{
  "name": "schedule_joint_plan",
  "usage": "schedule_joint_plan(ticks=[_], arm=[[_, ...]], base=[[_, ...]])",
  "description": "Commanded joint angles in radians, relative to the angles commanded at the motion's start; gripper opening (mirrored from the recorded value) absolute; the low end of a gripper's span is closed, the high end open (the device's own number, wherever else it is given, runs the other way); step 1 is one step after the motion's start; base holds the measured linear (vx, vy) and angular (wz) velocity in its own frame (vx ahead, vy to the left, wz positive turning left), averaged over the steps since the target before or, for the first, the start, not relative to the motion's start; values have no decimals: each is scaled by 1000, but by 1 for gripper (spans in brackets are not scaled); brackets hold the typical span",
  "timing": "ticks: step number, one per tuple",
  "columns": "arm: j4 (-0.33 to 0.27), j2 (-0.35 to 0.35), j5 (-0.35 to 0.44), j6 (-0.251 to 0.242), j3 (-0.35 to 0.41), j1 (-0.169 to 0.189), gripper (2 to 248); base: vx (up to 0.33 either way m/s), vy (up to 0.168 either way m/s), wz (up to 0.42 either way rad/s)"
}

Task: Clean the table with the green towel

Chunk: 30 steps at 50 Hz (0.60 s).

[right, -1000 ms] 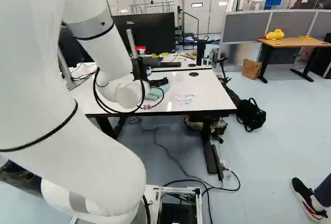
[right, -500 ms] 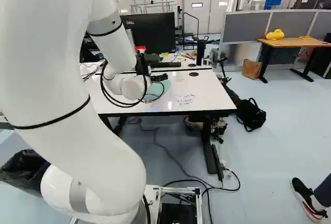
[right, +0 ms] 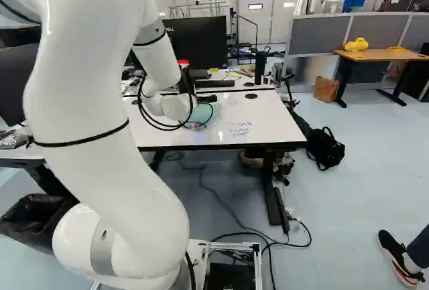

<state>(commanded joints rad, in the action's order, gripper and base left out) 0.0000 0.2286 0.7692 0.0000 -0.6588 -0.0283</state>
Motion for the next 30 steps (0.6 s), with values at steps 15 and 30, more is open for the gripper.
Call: schedule_joint_plan(ticks=[15, 30], arm=[[0, 66, -89, 0, -77, -26, 247], [0, 109, -179, 0, -129, -32, 247]], base=[[0, 0, 0], [0, 0, 0]])
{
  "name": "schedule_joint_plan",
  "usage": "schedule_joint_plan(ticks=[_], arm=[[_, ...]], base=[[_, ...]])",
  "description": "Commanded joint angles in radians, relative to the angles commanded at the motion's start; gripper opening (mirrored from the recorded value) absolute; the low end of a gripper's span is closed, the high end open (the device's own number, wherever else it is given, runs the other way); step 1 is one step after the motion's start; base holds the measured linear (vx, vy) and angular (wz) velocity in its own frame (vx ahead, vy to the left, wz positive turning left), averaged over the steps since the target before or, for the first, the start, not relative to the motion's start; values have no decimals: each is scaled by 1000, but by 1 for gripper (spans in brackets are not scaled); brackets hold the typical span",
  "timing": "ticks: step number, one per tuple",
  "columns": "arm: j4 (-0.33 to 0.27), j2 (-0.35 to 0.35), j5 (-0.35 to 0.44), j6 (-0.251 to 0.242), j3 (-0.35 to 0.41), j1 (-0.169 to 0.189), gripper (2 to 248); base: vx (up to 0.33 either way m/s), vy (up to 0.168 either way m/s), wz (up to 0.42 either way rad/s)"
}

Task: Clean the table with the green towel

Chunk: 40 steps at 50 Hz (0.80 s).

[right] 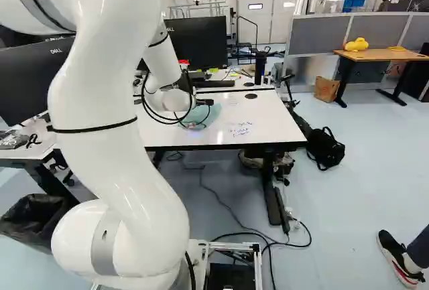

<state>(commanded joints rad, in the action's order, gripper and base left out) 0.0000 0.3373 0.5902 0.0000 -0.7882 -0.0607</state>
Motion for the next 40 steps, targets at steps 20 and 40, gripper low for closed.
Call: schedule_joint_plan(ticks=[20, 40], arm=[[0, 29, -118, 0, -36, 1, 247], [0, 46, -154, 0, -58, 2, 247]], base=[[0, 0, 0], [0, 0, 0]])
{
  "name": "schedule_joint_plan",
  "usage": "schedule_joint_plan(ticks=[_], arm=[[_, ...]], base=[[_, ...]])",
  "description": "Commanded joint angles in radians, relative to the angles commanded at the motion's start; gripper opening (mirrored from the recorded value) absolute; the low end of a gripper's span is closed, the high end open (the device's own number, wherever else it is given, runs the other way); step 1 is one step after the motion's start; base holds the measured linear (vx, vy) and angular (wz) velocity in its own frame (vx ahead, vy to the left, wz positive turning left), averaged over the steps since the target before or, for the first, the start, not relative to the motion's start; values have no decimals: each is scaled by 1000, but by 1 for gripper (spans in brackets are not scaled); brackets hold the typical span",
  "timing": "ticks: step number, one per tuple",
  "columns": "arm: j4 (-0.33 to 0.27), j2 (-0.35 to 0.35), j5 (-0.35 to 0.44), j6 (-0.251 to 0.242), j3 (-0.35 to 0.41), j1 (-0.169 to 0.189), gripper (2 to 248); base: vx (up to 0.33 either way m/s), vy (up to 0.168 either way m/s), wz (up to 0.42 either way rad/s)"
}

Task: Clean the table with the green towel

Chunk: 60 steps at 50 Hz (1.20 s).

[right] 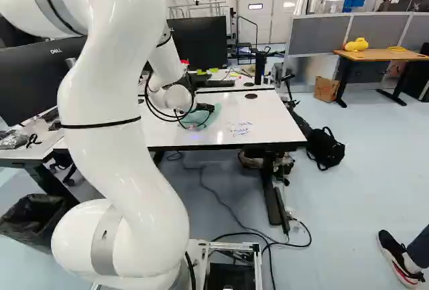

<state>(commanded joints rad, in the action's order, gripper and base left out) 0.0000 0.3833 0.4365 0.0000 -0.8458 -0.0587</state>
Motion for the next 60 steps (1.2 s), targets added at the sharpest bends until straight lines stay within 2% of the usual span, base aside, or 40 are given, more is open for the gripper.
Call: schedule_joint_plan(ticks=[5, 6, 10, 11, 16, 17, 21, 22, 26, 27, 31, 32, 60], arm=[[0, 1, 0, 0, -2, 0, 241], [0, 1, 0, 0, -2, 0, 204], [0, 1, 0, 0, -2, 0, 204], [0, 1, 0, 0, -2, 0, 168], [0, 1, 0, 0, -2, 0, 168], [0, 1, 0, 0, -2, 0, 134], [0, 1, 0, 0, -2, 0, 134], [0, 1, 0, 0, -2, 0, 102], [0, 1, 0, 0, -2, 0, 102], [0, 1, 0, 0, -2, 0, 68], [0, 1, 0, 0, -2, 0, 68], [0, 1, 0, 0, -2, 0, 48], [0, -38, 0, 0, 4, 2, 44]], base=[[0, 0, 0], [0, 0, 0], [0, 0, 0], [0, 0, 0], [0, 0, 0], [0, 0, 0], [0, 0, 0], [0, 0, 0], [0, 0, 0], [0, 0, 0], [0, 0, 0], [0, 0, 0], [0, 0, 0]])
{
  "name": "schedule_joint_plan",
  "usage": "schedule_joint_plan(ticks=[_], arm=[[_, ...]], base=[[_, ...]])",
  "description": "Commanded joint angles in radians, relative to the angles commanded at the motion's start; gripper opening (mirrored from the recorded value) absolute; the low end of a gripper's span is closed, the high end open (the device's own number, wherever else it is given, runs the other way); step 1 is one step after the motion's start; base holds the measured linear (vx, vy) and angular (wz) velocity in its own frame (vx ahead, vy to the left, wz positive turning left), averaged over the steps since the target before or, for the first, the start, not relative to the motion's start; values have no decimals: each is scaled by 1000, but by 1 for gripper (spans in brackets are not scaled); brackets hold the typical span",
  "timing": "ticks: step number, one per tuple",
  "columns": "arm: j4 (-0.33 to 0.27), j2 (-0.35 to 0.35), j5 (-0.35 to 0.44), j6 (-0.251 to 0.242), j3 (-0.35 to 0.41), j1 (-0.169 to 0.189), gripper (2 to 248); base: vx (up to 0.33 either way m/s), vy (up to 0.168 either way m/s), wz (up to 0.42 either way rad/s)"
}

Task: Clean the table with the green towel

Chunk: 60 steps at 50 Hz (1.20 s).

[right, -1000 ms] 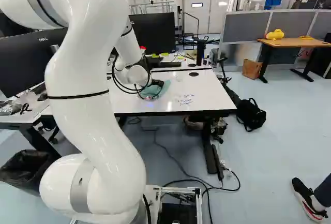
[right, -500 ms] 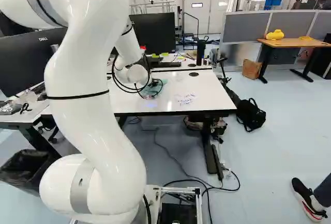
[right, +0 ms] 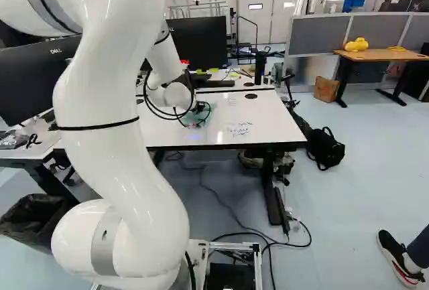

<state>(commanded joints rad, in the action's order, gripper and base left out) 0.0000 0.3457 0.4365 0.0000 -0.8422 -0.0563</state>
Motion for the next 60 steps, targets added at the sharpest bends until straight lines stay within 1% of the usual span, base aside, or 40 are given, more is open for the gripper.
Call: schedule_joint_plan(ticks=[13, 38, 60], arm=[[0, 7, 0, 0, -43, 20, 44], [0, 49, 0, 0, -157, 62, 44], [0, 131, 0, 0, -261, 100, 44]], base=[[0, 0, 0], [0, 0, 0], [0, 0, 0]])
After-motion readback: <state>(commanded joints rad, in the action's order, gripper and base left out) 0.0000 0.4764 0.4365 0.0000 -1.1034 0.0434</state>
